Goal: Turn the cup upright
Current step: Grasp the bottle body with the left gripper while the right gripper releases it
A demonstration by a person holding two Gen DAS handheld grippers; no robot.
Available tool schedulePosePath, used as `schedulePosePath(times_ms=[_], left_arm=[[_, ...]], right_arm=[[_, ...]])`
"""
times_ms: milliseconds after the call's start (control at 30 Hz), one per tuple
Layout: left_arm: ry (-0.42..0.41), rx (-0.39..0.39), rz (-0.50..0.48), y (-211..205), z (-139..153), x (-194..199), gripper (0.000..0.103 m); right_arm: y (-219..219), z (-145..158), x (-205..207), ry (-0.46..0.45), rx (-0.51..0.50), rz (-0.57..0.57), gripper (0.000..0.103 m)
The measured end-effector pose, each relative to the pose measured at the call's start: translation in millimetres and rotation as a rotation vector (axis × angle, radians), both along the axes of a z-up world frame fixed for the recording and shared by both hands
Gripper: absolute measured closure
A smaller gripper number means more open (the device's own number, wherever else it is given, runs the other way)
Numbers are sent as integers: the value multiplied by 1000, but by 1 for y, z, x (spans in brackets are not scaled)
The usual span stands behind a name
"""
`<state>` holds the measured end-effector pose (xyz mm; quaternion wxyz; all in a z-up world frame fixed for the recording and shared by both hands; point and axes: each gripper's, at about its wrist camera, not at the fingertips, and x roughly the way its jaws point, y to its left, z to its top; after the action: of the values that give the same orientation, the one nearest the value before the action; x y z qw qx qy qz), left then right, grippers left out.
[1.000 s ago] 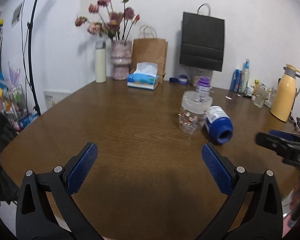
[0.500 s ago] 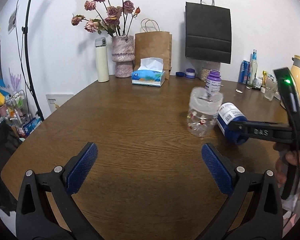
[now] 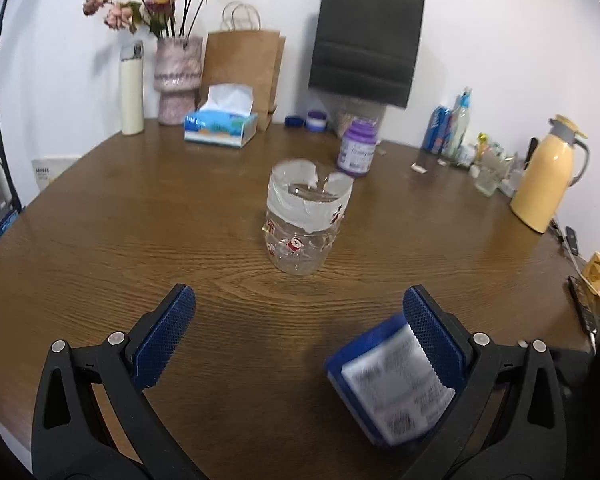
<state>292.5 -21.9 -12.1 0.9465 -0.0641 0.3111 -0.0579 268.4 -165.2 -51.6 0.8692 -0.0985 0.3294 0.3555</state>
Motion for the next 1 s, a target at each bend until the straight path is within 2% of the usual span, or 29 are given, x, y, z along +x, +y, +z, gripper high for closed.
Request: schedulePosePath(times_ms=[133, 167, 200, 300, 433, 633, 833, 933, 967, 1000], left_arm=[[42, -31, -27, -6, -3, 13, 17], [48, -39, -36, -7, -3, 13, 24], [57, -38, -38, -9, -5, 14, 31], [81, -16, -29, -12, -11, 16, 42], [94, 3, -25, -15, -17, 15, 42], [69, 71, -20, -23, -18, 11, 42], [71, 79, -10, -21, -18, 7, 42], [59, 60, 3, -11, -8, 1, 41], [52, 44, -4, -7, -3, -2, 37], [45, 29, -16, -4, 3, -6, 25]], right_arm=[[0, -2, -3, -5, 5, 38, 38], [1, -2, -6, -13, -1, 49, 38], [1, -3, -7, -21, -5, 58, 38], [-3, -2, -8, -30, -20, 66, 37], [-14, -3, -7, -31, -28, 31, 37], [-40, -1, -2, -33, 11, -66, 37], [-63, -2, 16, -1, 80, -210, 36], [-70, -4, 22, 21, 120, -248, 36], [-72, -4, 21, 18, 131, -258, 36], [-73, -4, 21, 17, 138, -265, 36]])
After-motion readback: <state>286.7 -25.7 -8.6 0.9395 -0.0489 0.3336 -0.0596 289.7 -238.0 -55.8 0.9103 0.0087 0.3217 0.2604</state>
